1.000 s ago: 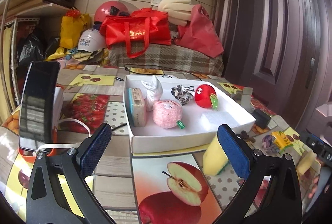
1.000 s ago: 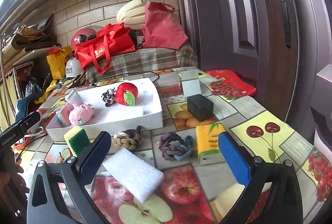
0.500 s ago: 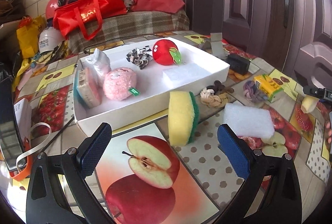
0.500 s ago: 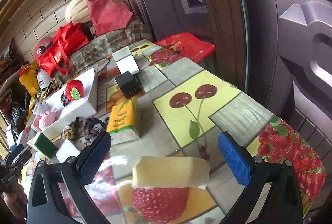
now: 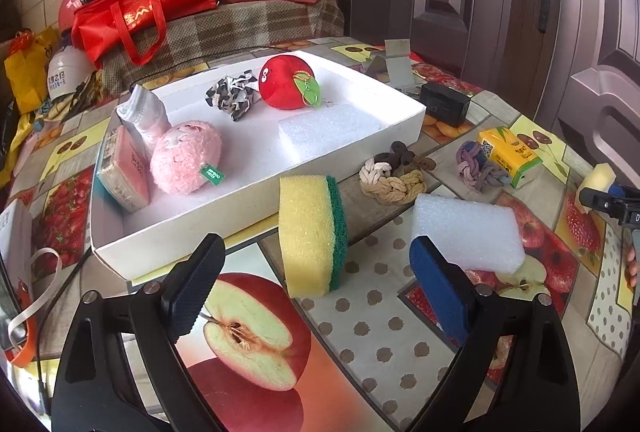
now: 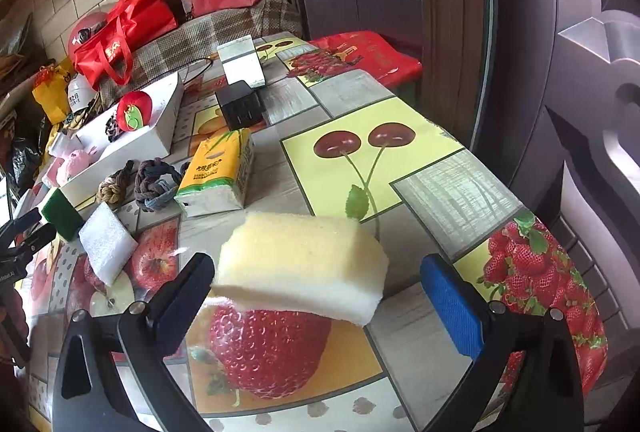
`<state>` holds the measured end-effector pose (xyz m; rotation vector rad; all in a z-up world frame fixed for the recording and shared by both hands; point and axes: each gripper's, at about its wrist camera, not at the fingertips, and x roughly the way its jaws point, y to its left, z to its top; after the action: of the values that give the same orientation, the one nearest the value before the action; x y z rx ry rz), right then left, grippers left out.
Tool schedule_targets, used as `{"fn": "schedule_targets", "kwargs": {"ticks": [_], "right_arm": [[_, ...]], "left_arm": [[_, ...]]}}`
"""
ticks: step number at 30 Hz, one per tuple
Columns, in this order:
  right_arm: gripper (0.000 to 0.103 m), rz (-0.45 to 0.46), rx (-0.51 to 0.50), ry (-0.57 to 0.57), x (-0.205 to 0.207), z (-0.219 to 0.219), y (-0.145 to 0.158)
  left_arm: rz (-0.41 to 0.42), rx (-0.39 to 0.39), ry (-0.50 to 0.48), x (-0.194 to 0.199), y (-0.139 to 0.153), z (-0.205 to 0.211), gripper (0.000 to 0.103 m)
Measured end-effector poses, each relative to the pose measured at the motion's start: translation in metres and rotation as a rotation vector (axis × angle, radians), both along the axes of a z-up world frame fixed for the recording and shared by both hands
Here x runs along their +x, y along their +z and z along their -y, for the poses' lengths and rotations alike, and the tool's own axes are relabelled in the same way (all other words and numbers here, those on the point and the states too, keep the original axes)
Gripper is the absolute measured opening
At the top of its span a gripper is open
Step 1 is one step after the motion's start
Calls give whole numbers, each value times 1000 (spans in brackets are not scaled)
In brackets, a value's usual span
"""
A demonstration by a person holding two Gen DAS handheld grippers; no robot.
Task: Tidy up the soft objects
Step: 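Grasp the yellow-green sponge with the left gripper while the right grasps yellow foam, then carry the sponge and yellow foam block over the white box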
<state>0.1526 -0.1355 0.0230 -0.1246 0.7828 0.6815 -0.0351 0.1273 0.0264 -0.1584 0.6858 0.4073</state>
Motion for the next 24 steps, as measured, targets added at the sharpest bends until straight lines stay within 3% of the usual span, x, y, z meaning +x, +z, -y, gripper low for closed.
{"fn": "schedule_targets", "kwargs": {"ticks": [4, 8, 9, 12, 18, 24], "right_arm": [[102, -15, -19, 10, 3, -4, -2], [63, -14, -4, 6, 4, -1, -2], [62, -15, 4, 10, 4, -1, -2], [60, -15, 28, 18, 3, 3, -2], [60, 13, 49, -1, -4, 7, 2], [60, 79, 90, 3, -21, 7, 10]], "left_arm": [[-40, -48, -5, 12, -7, -7, 70], [-73, -71, -19, 19, -12, -9, 34], [-75, -78, -21, 19, -13, -9, 27], [-41, -91, -21, 13, -10, -12, 27], [66, -6, 18, -8, 6, -1, 27], [136, 12, 40, -49, 13, 18, 27]]}}
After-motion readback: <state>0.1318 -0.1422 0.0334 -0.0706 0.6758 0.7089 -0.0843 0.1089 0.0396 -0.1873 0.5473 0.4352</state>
